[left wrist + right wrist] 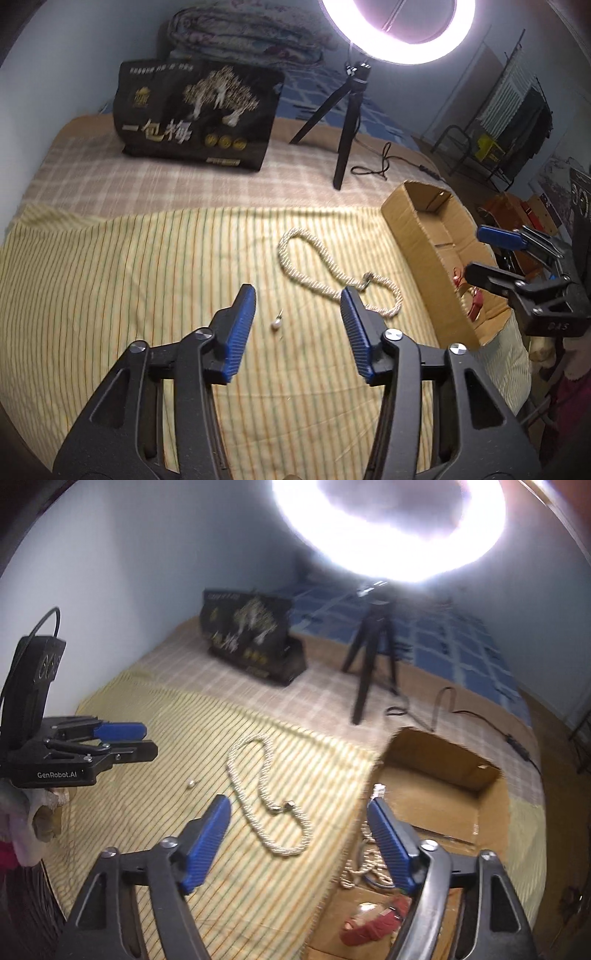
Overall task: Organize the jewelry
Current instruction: 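Withdraw both tools toward the twisted pearl necklace and the second earring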
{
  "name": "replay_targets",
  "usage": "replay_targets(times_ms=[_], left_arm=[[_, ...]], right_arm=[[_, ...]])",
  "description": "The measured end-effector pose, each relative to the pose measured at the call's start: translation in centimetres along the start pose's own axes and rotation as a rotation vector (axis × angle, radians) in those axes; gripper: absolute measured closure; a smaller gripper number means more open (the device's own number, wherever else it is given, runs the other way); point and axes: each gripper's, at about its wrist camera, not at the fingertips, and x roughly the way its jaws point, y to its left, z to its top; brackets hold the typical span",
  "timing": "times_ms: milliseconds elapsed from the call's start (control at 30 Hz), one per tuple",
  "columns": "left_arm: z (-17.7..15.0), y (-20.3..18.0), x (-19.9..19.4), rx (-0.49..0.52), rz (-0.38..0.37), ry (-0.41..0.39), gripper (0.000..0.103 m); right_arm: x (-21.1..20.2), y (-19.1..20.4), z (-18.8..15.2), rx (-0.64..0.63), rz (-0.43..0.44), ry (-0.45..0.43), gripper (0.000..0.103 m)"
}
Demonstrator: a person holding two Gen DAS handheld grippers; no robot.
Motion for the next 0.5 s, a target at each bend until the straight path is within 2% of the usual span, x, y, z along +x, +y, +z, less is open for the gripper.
replay_targets(times_ms=[100, 167, 233, 333, 400, 500], left_arm=[[-0.8, 0.6, 0.4, -0.003, -0.005, 0.017, 0.066], [-1.4, 0.7, 0.8, 0.004, -0.011, 0.033, 0.067], [-1.9, 0.6, 1.3, 0.014, -0.015, 0.047, 0.067], [-2.7, 0.6, 2.0, 0.024, -0.021, 0.066, 0.076], [-3.0, 0.8, 2.5, 0.019, -0.028, 0.074, 0.076], [-3.4, 0.9, 3.2, 0.025, -0.032, 0.086, 0.077]], right_arm=[[1.8, 1.2, 0.3, -0.046, 0.029, 0.056, 0.039], [3.3, 1.9, 0.3, -0.075, 0.049, 0.103, 0.047], [4.6, 2.2, 0.3, -0.094, 0.056, 0.139, 0.051], [6.7, 2.9, 0.3, -0.133, 0.044, 0.197, 0.057], [7.9, 3.3, 0.0, -0.158, 0.043, 0.229, 0.062], [9.0, 3.7, 0.2, -0.189, 0.031, 0.260, 0.063]])
